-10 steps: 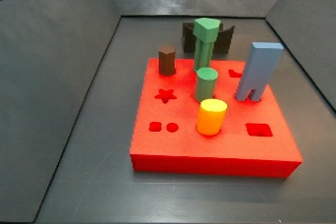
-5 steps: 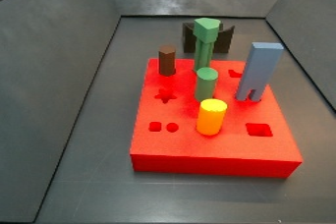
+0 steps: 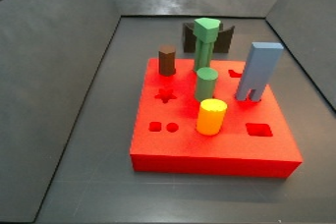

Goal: Pick up the star object. Move up. Place the star object on the fixture. Regrasp the star object. Move to above the board. Insert the star object.
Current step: Move to above the board, then insert the star object.

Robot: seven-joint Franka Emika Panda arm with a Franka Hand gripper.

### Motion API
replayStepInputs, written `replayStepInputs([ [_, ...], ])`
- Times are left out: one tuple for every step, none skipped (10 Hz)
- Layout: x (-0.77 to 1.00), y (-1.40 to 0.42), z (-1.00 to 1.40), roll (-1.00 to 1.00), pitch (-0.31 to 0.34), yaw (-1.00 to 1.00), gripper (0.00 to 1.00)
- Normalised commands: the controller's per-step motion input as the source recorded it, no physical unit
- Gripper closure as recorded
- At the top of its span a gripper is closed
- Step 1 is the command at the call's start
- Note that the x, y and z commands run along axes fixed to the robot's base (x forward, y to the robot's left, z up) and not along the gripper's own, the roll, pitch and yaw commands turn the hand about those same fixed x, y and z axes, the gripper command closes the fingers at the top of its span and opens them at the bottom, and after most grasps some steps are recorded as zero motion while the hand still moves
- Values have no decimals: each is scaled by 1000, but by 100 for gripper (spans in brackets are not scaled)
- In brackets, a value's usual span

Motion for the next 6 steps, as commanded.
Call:
replayStepInputs([
  [-271,-605,23,-470,-39,-47,100],
  [-170,-351,8,-314,-35,-29,100],
  [-29,23,0,-19,0,0,100],
  [0,0,-26,0,0,0,100],
  [0,0,-409,-53,-4,0,100],
  [-26,0,-694,-103,-7,-254,100],
])
